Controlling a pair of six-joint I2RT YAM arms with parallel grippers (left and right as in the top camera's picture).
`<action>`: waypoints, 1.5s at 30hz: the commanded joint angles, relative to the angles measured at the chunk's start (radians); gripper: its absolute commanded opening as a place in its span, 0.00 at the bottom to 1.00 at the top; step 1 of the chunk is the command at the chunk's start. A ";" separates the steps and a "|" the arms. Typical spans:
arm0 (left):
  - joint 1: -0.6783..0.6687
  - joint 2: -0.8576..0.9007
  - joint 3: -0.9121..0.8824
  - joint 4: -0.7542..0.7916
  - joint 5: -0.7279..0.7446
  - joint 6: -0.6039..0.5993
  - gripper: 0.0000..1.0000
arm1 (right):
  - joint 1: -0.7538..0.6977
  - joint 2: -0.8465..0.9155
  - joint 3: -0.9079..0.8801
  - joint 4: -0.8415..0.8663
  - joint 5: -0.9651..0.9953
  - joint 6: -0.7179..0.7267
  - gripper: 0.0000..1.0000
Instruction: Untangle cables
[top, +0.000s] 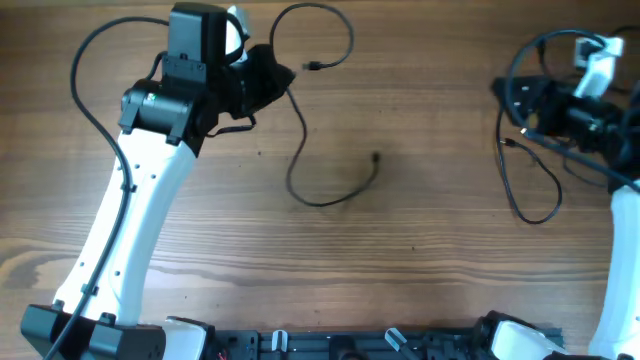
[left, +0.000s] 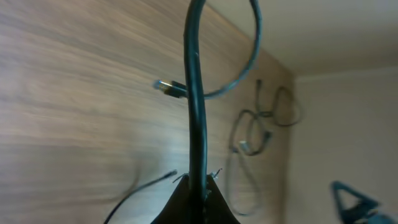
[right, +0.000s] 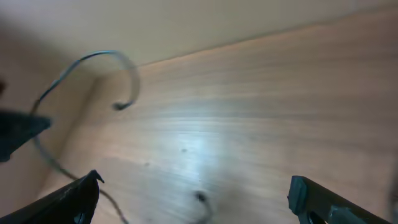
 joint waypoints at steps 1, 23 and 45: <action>-0.064 0.028 0.006 0.017 0.035 -0.153 0.04 | 0.033 -0.003 0.015 0.026 -0.076 -0.046 1.00; 0.267 0.110 0.006 -0.407 -0.397 -0.039 1.00 | 0.515 0.193 0.014 -0.022 0.229 0.040 0.83; 0.309 0.111 0.006 -0.419 -0.398 0.017 1.00 | 0.892 0.765 0.014 0.443 0.172 0.314 0.25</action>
